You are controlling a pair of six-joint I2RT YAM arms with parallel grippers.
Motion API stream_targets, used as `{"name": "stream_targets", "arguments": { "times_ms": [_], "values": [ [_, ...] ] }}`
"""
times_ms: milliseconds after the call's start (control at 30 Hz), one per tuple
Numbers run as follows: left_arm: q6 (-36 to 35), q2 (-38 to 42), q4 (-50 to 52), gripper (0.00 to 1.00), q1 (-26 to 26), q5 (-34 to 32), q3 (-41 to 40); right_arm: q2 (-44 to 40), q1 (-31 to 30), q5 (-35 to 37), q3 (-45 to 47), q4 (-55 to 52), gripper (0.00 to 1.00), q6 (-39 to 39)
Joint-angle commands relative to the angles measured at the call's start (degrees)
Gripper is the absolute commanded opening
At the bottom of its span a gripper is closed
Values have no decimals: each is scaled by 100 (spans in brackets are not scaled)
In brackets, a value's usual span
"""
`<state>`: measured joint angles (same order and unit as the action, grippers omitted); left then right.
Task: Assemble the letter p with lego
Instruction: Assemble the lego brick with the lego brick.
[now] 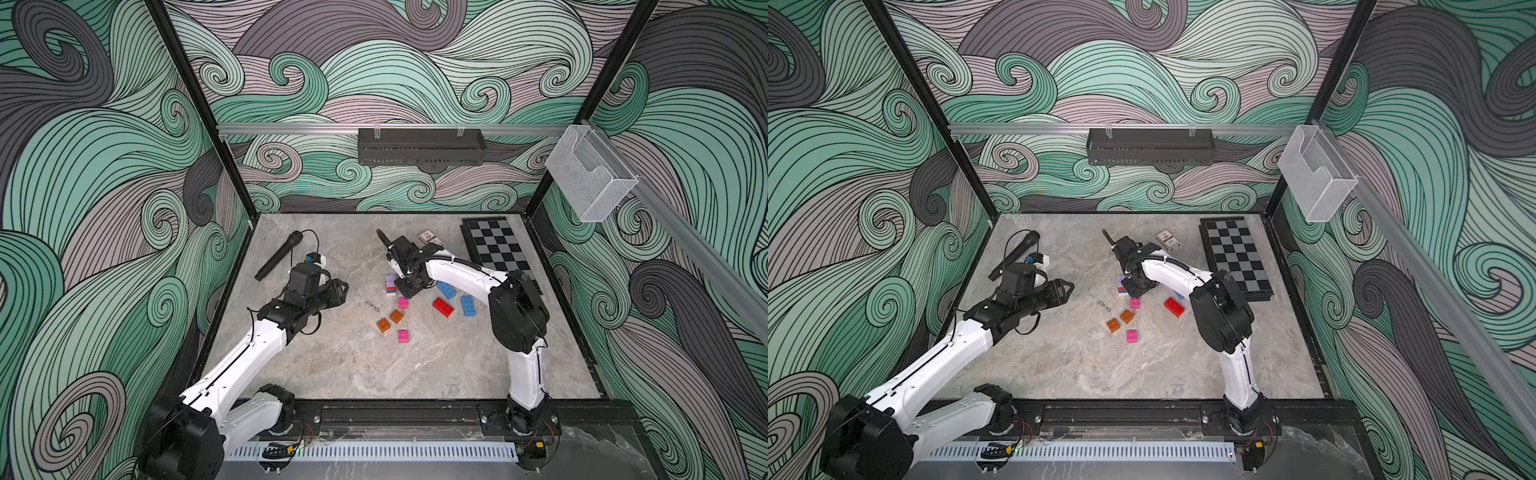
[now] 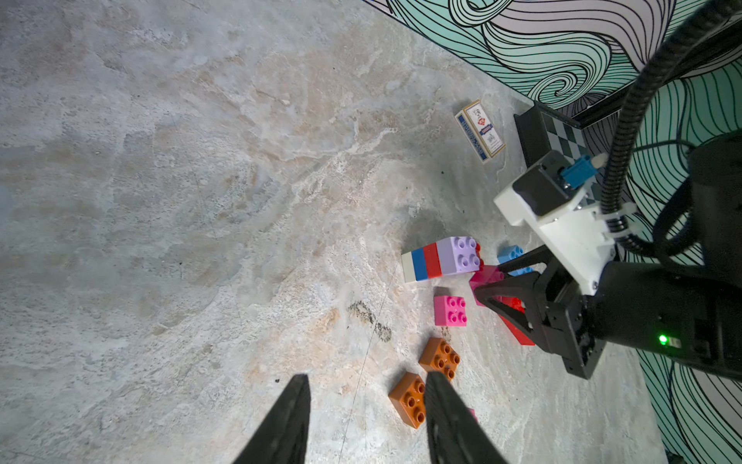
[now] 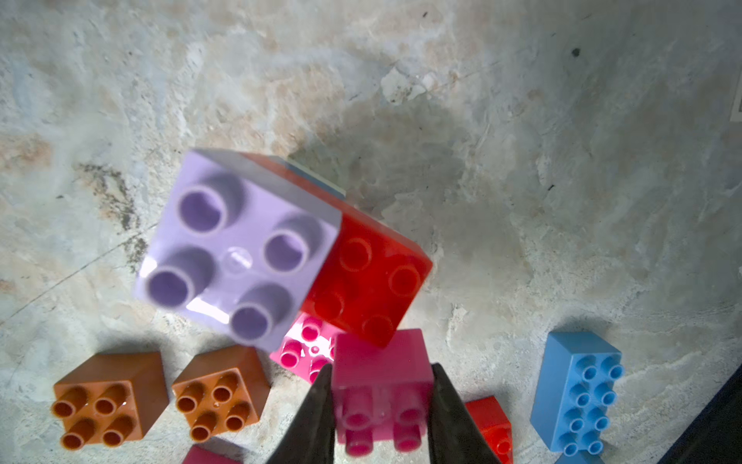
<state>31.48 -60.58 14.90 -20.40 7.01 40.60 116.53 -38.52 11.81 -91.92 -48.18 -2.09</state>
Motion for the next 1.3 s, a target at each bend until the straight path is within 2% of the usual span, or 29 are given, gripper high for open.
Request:
{"name": "stream_targets", "arguments": {
  "times_ms": [0,133,200,300,333,467,600,900,1267],
  "values": [
    [24,-106,4,46,-42,159,285,46,52,32,-103,35,23,50],
    [24,-280,-47,38,-117,312,409,-63,97,-19,26,64,23,71],
    [7,-433,-94,27,-199,386,533,-197,157,-109,105,59,23,94],
    [-1,-792,-118,3,-385,451,858,-495,351,-336,192,41,22,133],
    [-16,-959,-127,0,-469,459,1005,-574,435,-425,167,-16,22,158],
    [-81,-1646,-154,0,-772,521,1591,-649,751,-676,-149,-387,22,333],
    [-79,-2334,-168,0,-859,523,2004,-593,965,-910,-401,-586,22,385],
    [19,-3639,-598,0,-921,1198,2560,-186,1031,-1258,-1049,-833,22,369],
    [77,-3750,-1170,0,-939,1369,2394,129,983,-1406,-1172,-875,22,257]
  ]
}}
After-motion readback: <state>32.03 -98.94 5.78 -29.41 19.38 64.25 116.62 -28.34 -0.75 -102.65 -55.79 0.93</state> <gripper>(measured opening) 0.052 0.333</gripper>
